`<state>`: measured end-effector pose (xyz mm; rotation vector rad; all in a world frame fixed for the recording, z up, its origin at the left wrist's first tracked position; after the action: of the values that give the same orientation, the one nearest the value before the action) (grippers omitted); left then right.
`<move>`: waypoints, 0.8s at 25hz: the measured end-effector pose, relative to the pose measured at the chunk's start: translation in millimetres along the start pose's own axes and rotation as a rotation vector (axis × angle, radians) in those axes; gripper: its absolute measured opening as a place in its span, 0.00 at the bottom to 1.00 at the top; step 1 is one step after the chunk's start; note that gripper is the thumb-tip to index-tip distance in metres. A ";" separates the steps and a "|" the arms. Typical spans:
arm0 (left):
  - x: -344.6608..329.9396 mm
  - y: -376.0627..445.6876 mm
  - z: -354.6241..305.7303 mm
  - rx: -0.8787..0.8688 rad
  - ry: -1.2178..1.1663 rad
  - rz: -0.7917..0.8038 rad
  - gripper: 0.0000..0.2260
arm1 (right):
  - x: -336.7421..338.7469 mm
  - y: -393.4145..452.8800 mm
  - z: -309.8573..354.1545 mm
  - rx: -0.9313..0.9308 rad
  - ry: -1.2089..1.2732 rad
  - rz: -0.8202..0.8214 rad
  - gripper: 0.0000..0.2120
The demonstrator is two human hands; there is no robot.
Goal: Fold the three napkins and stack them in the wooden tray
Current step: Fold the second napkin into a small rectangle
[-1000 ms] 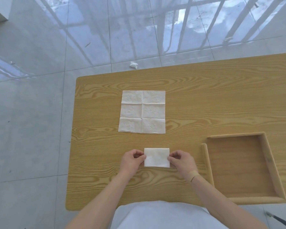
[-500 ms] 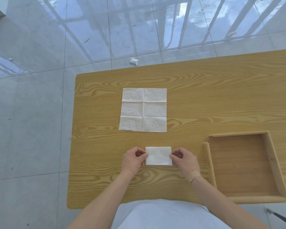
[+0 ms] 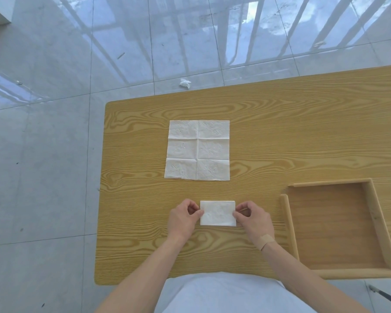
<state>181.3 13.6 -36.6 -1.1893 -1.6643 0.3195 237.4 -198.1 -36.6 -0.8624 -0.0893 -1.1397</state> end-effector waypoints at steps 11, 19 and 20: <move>-0.7 -3.0 -2.9 -0.025 0.057 -0.028 0.06 | -5.2 -0.8 1.1 -0.022 -0.037 -0.045 0.04; -0.9 -4.0 -5.5 -0.044 0.164 -0.055 0.07 | -5.8 0.9 2.6 -0.062 -0.072 -0.053 0.05; -0.3 -3.7 -5.6 -0.045 0.164 -0.046 0.07 | -5.7 1.1 2.0 -0.057 -0.070 -0.046 0.04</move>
<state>183.9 9.7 -31.7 -1.1771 -1.5604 0.1526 236.4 -192.4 -38.6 -0.9550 -0.1350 -1.1601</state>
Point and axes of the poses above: each hand's wrist, its own y-axis towards the middle knuckle, its own x-axis out of the back of the hand, z = x × y, the point moved 2 cm from there along y, towards the middle knuckle, and after that the axes turned 9 degrees about x, right-handed, at the moved point
